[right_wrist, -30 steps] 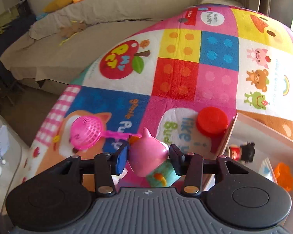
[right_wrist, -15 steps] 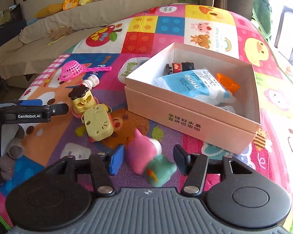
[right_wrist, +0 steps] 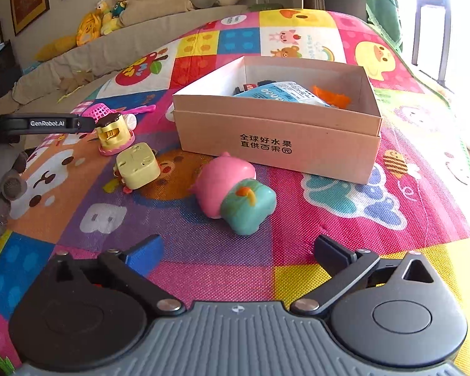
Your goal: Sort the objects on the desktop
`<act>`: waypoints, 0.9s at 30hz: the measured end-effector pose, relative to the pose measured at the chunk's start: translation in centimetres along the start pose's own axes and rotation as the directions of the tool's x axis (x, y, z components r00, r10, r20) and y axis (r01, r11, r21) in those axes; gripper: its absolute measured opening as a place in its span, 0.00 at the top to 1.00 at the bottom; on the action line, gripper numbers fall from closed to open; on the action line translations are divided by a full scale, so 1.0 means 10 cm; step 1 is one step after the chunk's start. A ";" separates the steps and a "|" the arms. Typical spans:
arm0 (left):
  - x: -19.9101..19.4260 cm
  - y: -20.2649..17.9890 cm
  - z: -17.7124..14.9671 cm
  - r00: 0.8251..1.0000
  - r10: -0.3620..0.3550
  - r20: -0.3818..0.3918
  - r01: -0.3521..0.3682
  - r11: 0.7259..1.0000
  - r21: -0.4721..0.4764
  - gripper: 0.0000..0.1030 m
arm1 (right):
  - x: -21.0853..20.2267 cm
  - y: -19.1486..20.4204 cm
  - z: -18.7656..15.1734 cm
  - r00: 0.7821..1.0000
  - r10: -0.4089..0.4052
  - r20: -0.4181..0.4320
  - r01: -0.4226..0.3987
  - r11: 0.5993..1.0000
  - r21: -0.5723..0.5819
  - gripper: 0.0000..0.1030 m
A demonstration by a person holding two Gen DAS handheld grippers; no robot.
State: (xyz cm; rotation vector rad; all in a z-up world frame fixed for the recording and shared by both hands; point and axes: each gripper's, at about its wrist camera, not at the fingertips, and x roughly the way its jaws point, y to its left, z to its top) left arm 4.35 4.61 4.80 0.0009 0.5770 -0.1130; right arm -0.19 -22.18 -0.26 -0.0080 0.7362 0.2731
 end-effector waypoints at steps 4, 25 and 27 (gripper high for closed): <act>0.11 -0.35 -0.09 0.984 -0.160 -0.072 0.165 0.984 0.064 0.00 | 0.02 0.02 0.00 1.000 -0.006 -0.005 0.006 1.000 -0.009 0.00; 0.00 -0.53 0.02 0.995 0.089 0.054 -0.098 0.972 0.213 0.34 | 0.07 0.11 -0.01 0.999 -0.038 -0.023 0.037 0.998 -0.057 0.00; -0.06 -0.53 -0.02 0.998 0.058 0.033 -0.064 0.973 0.224 0.44 | 0.07 0.12 -0.02 0.999 -0.039 -0.022 0.038 0.998 -0.059 0.00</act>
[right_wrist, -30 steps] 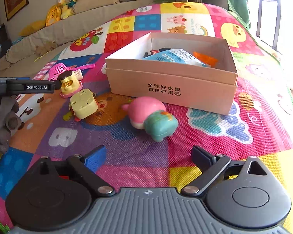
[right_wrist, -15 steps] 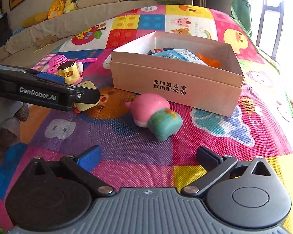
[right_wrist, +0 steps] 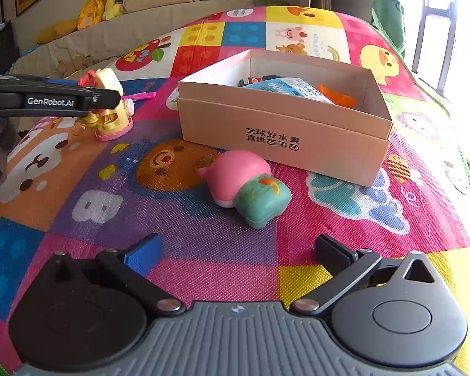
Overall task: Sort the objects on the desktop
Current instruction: 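Grasp the pink Hello Kitty toy with the left tool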
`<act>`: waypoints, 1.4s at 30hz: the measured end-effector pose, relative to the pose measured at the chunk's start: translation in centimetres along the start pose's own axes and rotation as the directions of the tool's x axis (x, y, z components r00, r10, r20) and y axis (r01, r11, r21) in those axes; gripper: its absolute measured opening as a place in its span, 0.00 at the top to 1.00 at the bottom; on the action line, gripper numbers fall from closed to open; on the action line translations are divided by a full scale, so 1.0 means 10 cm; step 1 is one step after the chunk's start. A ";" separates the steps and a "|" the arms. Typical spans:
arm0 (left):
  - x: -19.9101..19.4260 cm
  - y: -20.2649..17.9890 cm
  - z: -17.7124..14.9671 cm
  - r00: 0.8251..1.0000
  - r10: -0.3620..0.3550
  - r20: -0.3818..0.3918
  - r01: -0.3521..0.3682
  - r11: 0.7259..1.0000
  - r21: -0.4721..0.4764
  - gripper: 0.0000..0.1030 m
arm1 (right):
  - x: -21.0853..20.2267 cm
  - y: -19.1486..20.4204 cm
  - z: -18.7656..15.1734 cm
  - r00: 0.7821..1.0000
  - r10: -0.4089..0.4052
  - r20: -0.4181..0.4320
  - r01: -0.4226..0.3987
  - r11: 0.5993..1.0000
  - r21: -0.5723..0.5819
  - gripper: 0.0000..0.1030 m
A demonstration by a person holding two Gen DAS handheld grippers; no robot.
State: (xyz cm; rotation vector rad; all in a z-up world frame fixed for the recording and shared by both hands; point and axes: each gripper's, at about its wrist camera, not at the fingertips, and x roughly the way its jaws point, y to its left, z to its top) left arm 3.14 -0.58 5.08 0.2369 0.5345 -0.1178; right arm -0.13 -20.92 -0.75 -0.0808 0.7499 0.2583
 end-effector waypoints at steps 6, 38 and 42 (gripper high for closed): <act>-0.08 -0.23 -0.32 0.986 -0.133 -0.097 0.134 0.991 0.001 0.42 | -0.01 0.00 0.00 1.000 0.000 0.001 0.000 1.000 -0.001 0.00; -0.20 0.12 -0.65 0.976 -0.152 -0.157 0.128 0.979 -0.158 0.06 | -0.01 0.01 0.00 1.000 -0.001 0.001 0.001 1.000 -0.001 0.00; -0.07 0.17 -0.61 0.974 -0.135 -0.182 0.096 0.973 -0.209 0.14 | 0.00 0.02 0.00 1.000 -0.001 0.001 0.001 1.000 -0.002 0.00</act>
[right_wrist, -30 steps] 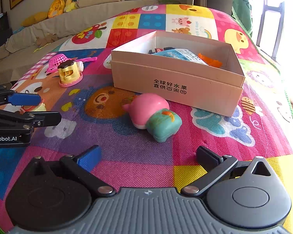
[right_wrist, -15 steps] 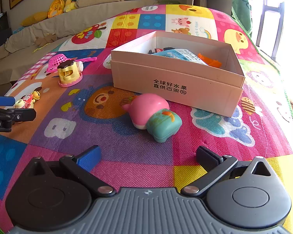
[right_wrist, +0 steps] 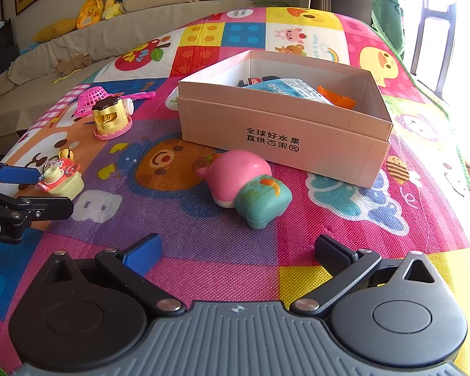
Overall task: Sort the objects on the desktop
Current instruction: 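Grasp the pink Hello Kitty toy with the left tool, then carry the Hello Kitty toy into the box while the right tool carries the pink-and-teal toy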
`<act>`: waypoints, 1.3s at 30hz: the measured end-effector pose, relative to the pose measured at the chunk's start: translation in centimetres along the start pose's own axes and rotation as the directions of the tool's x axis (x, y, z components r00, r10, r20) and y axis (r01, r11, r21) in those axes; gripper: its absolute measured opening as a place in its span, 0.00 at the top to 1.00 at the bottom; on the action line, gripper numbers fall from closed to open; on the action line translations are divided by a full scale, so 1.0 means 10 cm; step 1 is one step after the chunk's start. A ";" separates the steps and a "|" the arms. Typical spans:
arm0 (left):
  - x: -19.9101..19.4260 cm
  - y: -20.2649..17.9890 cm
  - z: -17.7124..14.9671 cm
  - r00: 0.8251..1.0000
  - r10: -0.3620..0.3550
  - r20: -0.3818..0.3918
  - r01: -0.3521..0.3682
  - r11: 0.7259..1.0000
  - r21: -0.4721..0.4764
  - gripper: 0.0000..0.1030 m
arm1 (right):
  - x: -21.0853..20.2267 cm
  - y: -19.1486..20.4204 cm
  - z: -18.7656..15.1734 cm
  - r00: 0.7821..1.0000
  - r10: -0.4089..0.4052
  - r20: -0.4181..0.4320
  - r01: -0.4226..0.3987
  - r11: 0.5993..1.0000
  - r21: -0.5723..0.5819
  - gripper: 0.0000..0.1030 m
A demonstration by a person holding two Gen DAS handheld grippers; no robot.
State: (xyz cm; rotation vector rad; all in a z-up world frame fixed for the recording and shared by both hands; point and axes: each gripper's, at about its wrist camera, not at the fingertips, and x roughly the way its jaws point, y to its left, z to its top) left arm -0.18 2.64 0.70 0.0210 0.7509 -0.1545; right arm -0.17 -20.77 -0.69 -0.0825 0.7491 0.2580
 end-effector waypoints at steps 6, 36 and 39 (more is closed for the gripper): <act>0.03 -0.13 0.02 1.000 0.007 0.013 -0.008 0.999 0.044 0.32 | 0.00 0.01 0.00 1.000 -0.001 0.000 0.001 1.000 0.000 0.00; -0.50 -0.43 0.37 0.983 -0.087 0.160 0.059 0.983 0.172 0.41 | -0.81 -0.16 0.60 0.989 0.104 0.102 -0.096 0.993 -0.075 0.46; -0.65 -0.60 0.81 0.949 -0.122 0.291 0.053 0.970 0.236 0.41 | -1.29 -0.38 0.95 0.956 0.065 0.285 -0.060 0.998 -0.027 0.46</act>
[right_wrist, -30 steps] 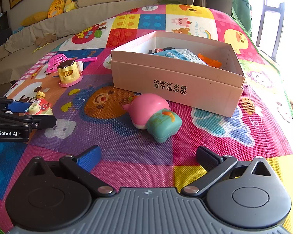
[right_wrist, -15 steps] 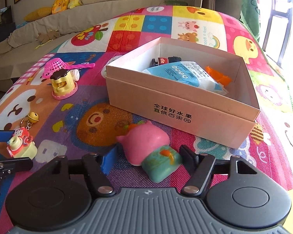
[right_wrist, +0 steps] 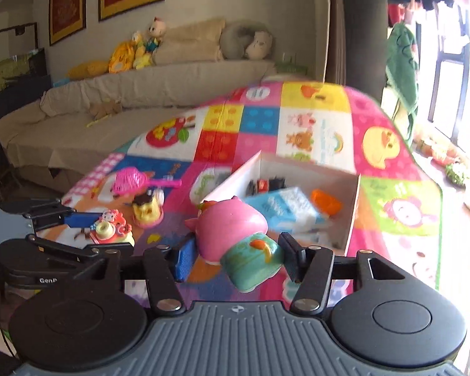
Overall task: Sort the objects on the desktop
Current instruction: 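Carry the Hello Kitty toy into the box while the right tool carries the pink-and-teal toy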
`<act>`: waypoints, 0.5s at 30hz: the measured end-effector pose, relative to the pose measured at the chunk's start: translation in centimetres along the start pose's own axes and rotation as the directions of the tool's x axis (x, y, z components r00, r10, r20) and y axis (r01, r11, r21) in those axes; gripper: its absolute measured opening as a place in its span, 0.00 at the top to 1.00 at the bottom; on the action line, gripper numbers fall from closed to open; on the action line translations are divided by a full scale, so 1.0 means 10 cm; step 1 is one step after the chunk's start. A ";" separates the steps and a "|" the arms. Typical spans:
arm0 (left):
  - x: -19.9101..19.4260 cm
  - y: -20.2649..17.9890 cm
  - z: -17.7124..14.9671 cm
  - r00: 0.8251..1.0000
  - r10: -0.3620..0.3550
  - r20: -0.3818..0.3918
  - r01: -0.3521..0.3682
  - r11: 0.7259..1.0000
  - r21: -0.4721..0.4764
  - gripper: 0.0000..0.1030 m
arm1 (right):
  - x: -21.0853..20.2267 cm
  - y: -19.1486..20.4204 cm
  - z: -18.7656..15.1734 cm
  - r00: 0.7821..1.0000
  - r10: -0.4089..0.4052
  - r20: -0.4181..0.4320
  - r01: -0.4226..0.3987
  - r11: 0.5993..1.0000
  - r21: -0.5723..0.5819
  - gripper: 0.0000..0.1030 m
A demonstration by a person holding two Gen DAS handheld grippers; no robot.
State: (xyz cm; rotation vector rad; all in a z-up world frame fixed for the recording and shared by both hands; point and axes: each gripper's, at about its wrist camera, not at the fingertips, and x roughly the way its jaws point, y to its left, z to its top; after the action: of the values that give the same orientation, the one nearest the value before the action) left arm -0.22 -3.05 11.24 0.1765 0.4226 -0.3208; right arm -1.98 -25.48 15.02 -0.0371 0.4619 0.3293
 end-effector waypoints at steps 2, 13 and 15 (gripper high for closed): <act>0.08 -0.07 0.25 0.998 -0.011 0.065 0.009 0.999 0.035 0.41 | -0.13 -0.14 0.21 0.996 -0.038 0.084 0.036 0.999 0.029 0.46; 0.99 -0.29 0.35 0.996 -0.091 0.013 0.091 0.996 -0.004 0.30 | 0.29 -0.72 0.35 0.984 -0.170 0.053 0.160 0.975 0.153 0.45; 0.95 -0.26 0.18 0.994 -0.106 -0.011 0.106 0.994 -0.004 0.21 | 0.37 -0.77 0.30 0.984 -0.175 0.028 0.169 0.973 0.161 0.45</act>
State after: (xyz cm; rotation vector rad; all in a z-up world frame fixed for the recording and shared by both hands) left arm 7.76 -8.47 8.52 0.1534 0.4446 -0.4236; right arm 4.91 -31.26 15.74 0.0834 0.4388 0.1222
